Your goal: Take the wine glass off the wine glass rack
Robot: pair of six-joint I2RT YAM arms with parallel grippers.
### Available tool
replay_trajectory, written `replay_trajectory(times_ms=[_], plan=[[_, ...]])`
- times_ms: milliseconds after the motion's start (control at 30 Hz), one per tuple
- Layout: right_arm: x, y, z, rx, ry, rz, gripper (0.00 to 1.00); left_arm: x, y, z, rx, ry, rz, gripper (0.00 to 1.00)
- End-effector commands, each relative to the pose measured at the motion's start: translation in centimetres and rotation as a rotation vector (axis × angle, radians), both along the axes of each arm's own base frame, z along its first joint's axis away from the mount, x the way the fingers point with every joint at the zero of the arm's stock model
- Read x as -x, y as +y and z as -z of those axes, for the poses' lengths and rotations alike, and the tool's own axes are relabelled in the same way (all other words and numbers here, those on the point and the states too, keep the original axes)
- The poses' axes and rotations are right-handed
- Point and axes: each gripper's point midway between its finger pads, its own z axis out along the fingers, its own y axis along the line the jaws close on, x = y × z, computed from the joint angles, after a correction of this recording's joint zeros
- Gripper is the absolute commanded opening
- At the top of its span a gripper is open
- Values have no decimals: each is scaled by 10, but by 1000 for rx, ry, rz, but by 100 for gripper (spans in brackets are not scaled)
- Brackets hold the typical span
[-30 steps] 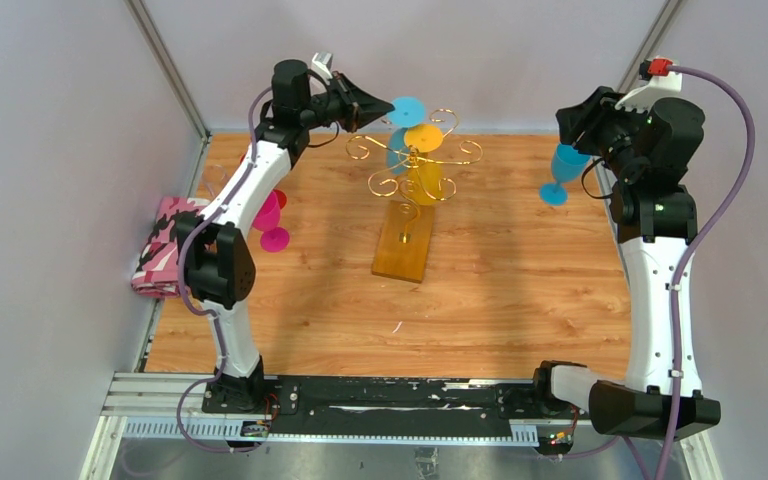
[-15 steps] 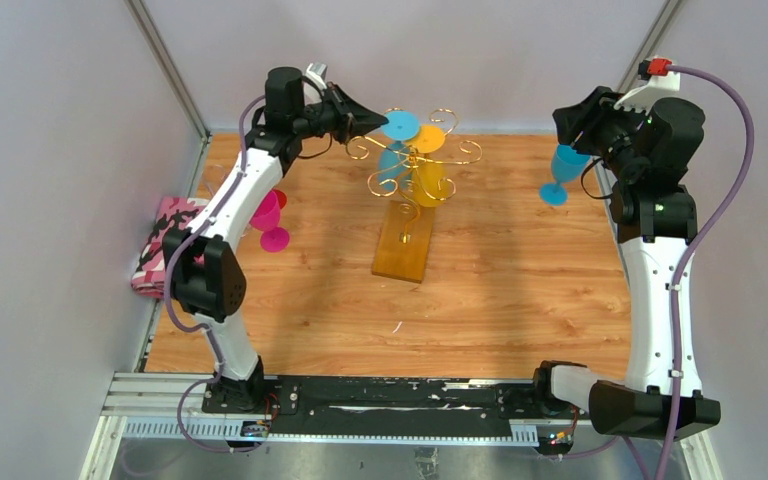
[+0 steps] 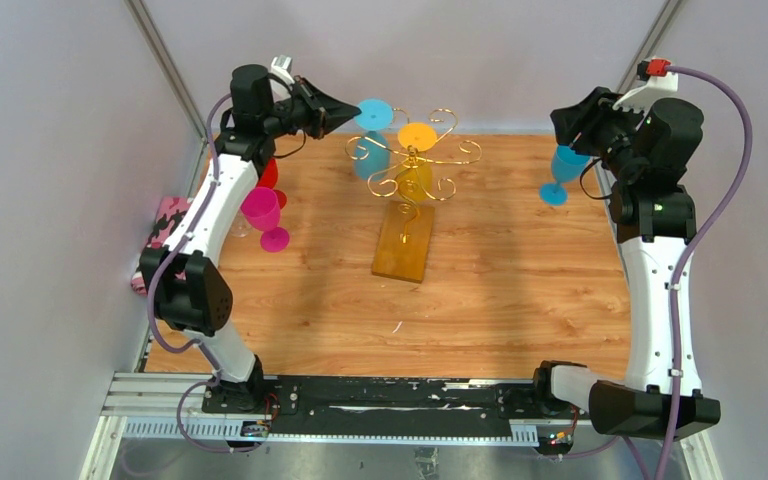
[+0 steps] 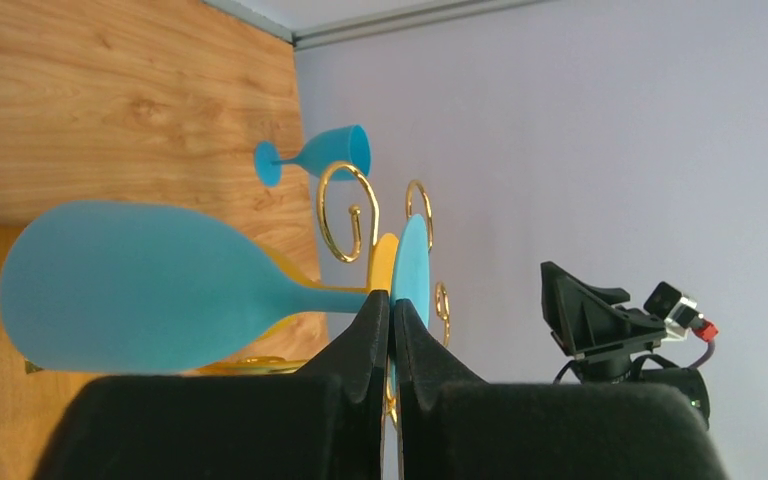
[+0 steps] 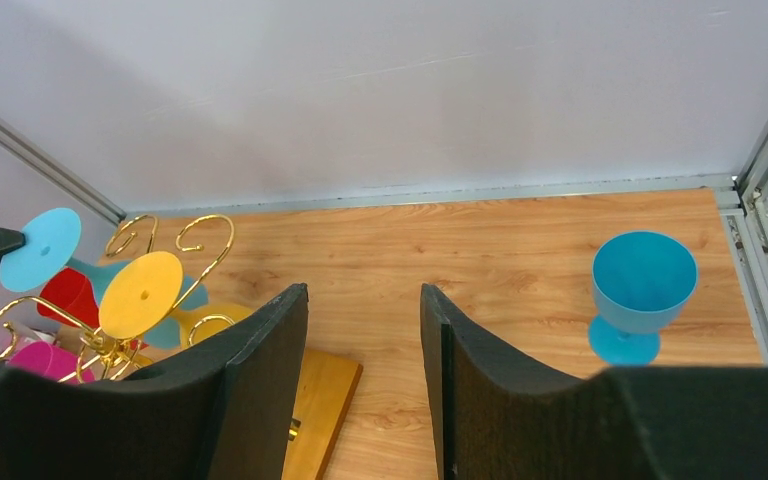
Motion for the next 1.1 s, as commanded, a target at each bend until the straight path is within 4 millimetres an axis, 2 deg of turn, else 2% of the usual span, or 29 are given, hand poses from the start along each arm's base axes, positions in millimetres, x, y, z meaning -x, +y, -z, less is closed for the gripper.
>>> replay_trajectory(times_ms=[0, 100, 233, 300, 400, 467, 533, 667, 833, 967, 1067], plan=[[3, 9, -5, -7, -23, -34, 50, -7, 11, -12, -9, -57, -33, 0], [3, 11, -3, -12, -19, -45, 50, -25, 18, -13, -49, -71, -91, 0], [3, 15, -3, -25, -19, -64, 51, -46, 25, -34, -65, -138, -156, 0], [3, 16, -3, -30, -23, -66, 51, -53, 26, -56, -42, -195, -176, 0], [5, 15, -4, -27, -35, -59, 51, -47, 19, -107, 41, -330, -151, 0], [8, 15, -4, -25, -40, -61, 51, -28, 11, -140, 76, -439, -108, 0], [13, 20, -7, -26, -58, -89, 51, -1, 1, -167, 59, -546, -62, 0], [23, 38, -15, -58, -84, -196, 52, 63, -19, -200, 26, -727, 32, 0], [46, 74, -32, -117, -143, -430, 53, 149, -34, -219, 109, -936, 288, 0], [79, 97, -57, -109, -256, -625, 53, 186, -33, -212, 153, -1035, 415, 0], [103, 112, -74, -107, -342, -777, 53, 227, -28, -208, 202, -1185, 540, 0]])
